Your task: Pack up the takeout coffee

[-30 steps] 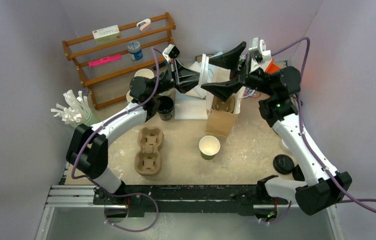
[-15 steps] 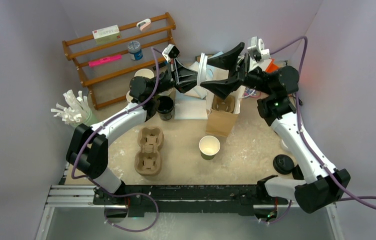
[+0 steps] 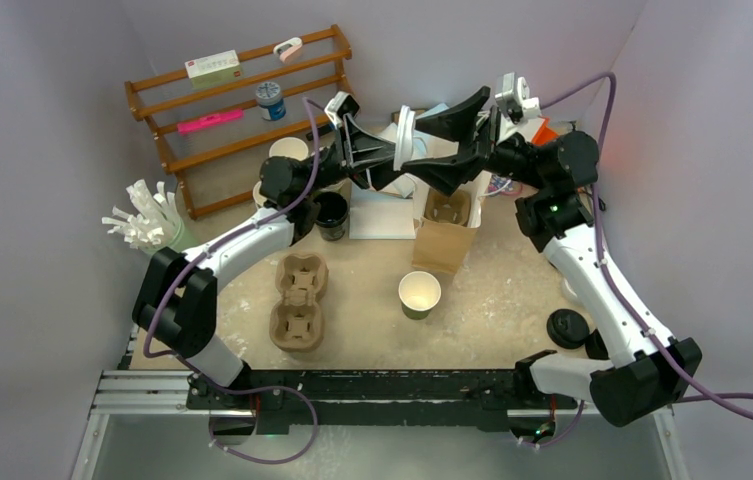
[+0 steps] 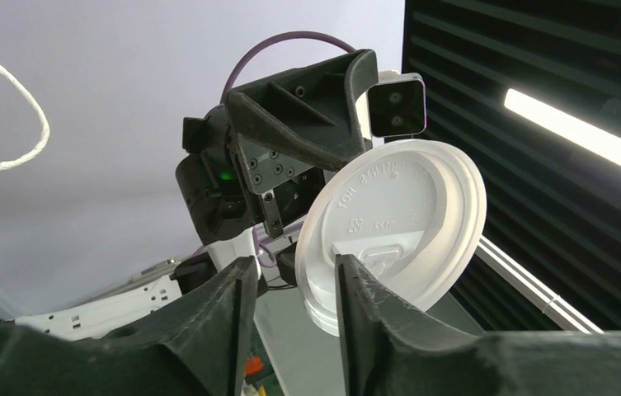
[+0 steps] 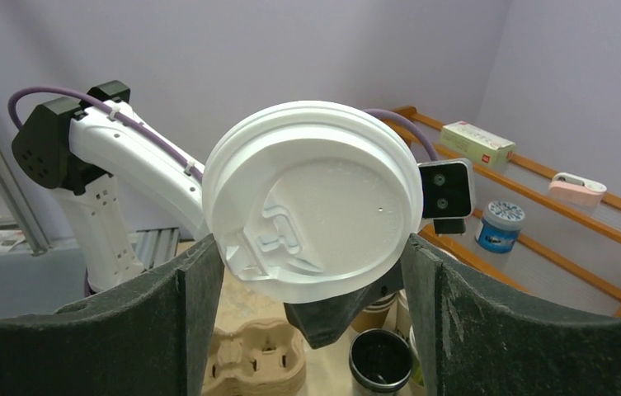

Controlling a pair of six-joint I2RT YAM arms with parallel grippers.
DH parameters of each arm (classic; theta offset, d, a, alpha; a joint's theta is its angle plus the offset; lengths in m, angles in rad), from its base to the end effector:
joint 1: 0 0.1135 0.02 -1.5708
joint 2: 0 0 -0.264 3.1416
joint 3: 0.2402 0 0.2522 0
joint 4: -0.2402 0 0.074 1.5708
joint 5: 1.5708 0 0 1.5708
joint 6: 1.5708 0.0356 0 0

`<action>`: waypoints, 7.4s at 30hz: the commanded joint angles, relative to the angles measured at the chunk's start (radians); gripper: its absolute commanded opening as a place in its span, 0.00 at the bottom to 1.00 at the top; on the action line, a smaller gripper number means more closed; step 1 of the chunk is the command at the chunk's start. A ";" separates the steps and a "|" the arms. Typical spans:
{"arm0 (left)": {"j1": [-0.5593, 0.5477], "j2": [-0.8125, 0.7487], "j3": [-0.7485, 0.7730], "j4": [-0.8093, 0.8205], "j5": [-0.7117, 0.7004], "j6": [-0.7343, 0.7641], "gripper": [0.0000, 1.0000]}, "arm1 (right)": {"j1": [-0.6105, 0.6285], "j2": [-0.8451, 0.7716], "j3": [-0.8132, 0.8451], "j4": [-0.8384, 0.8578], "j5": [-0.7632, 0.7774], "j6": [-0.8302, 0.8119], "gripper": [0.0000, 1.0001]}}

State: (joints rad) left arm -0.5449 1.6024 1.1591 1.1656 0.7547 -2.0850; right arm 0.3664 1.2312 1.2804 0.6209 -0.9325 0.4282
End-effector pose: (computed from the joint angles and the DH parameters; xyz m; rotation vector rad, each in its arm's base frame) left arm 0.2870 -0.2024 0.3926 -0.0764 1.5321 -2.5853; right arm 0.2217 0.1157 0.4935 -0.8861 0.9056 1.1098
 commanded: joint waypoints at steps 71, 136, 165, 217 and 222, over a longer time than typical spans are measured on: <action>-0.084 -0.228 -0.143 -1.255 -0.242 1.279 0.47 | 0.034 -0.605 -0.684 -1.101 0.622 0.216 0.66; -0.087 -0.240 -0.159 -1.397 -0.252 1.467 0.52 | 0.417 -0.320 -0.384 -1.163 1.024 0.224 0.67; -0.095 -0.309 -0.324 -1.434 -0.291 1.446 0.51 | 0.545 0.138 0.017 -1.643 1.113 0.184 0.68; -0.094 -0.240 -0.306 -1.372 -0.202 1.465 0.50 | 0.546 0.245 0.055 -1.632 1.151 0.178 0.77; -0.094 -0.237 -0.306 -1.372 -0.200 1.465 0.50 | 0.545 0.253 0.038 -1.631 1.125 0.178 0.78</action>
State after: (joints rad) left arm -0.6453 1.3613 0.8207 -0.2409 0.5362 -0.6415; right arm 0.9054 1.4727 1.3087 -0.9779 0.1909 0.6022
